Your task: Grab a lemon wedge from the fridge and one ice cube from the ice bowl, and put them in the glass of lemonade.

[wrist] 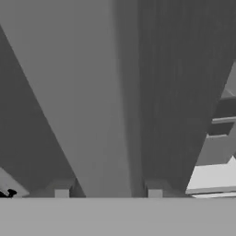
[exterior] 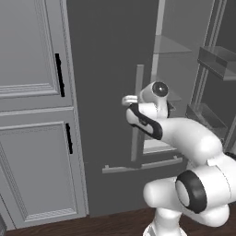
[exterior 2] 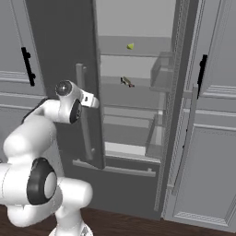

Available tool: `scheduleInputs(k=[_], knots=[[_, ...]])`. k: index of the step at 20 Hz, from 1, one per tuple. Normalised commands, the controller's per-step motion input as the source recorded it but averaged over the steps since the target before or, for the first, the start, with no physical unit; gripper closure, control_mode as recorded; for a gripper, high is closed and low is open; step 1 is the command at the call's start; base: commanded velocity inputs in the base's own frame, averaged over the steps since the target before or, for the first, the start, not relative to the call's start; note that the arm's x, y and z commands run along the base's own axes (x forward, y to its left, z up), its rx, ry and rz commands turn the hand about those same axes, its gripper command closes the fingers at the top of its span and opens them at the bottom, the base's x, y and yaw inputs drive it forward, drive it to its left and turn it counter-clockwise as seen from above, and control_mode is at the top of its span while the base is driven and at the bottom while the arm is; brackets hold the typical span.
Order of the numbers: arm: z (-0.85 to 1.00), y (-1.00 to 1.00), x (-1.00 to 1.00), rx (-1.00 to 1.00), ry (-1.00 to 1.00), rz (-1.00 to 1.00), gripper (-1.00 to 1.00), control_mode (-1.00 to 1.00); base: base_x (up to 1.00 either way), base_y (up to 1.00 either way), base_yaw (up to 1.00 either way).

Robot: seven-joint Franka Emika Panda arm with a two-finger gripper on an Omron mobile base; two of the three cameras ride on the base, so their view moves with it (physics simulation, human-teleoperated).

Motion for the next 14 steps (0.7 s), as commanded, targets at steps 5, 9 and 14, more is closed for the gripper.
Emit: scheduleInputs(k=[5, 9, 14], knots=[[0.73, 0.63, -1.00, 0.07, 0.00, 0.00, 1.00, -1.00, 0.00, 0.00, 0.00], [0.81, 0.65, -0.95, 0.04, 0.00, 0.00, 1.00, -1.00, 0.00, 0.00, 0.00], [0.73, 0.69, -0.81, -0.08, -0.08, 0.06, 1.00, -1.00, 0.00, 0.00, 0.00]])
